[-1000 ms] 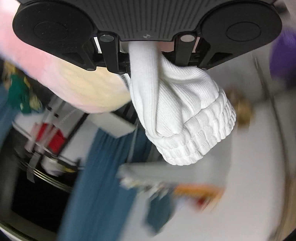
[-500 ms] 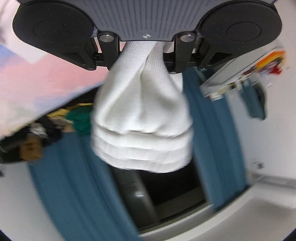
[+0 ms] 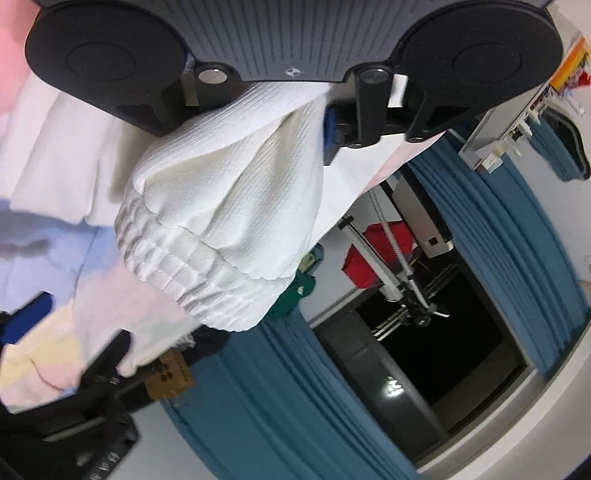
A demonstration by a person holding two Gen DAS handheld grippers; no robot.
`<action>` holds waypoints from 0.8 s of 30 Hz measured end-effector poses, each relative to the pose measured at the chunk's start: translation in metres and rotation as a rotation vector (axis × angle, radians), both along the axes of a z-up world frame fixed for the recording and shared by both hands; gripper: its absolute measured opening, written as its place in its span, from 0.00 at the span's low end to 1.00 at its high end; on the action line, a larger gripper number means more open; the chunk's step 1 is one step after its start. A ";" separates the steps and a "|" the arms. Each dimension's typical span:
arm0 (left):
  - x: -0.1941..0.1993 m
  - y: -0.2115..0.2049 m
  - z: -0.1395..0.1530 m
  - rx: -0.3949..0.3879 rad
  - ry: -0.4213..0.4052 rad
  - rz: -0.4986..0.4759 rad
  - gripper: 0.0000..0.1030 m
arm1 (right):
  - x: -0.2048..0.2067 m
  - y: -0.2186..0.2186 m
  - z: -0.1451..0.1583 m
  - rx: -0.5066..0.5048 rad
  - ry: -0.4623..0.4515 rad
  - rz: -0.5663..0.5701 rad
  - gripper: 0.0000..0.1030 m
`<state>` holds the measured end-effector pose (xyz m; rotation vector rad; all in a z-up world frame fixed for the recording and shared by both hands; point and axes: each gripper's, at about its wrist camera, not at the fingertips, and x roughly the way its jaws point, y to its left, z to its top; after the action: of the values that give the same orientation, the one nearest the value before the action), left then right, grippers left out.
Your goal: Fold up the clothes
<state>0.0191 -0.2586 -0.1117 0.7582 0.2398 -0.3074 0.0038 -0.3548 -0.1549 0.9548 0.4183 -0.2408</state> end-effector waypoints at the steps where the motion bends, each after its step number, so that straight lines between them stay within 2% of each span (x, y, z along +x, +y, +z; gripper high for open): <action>1: 0.000 0.008 -0.001 0.019 0.008 -0.004 0.66 | 0.002 0.001 -0.001 0.011 -0.011 0.015 0.72; 3: 0.004 0.029 -0.004 0.054 0.041 -0.011 0.81 | 0.004 0.005 0.000 0.022 -0.036 0.047 0.72; 7: -0.013 0.064 0.002 0.103 0.129 -0.045 0.85 | 0.003 0.011 0.006 0.019 -0.083 0.084 0.72; 10: -0.023 0.089 0.001 0.134 0.142 -0.059 0.90 | 0.003 0.016 0.009 0.019 -0.112 0.098 0.72; 15: -0.035 0.123 -0.001 0.169 0.139 -0.045 0.91 | 0.005 0.025 0.010 0.025 -0.138 0.140 0.72; 19: -0.026 0.150 0.002 0.070 0.185 0.047 0.91 | 0.006 0.032 0.009 0.030 -0.136 0.166 0.72; 24: -0.003 0.192 0.019 -0.143 0.294 0.186 0.92 | 0.009 0.035 0.004 0.077 -0.122 0.196 0.72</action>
<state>0.0156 -0.0663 -0.0929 0.5426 0.5566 -0.2557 0.0129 -0.3193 -0.1509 0.9914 0.4076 0.0114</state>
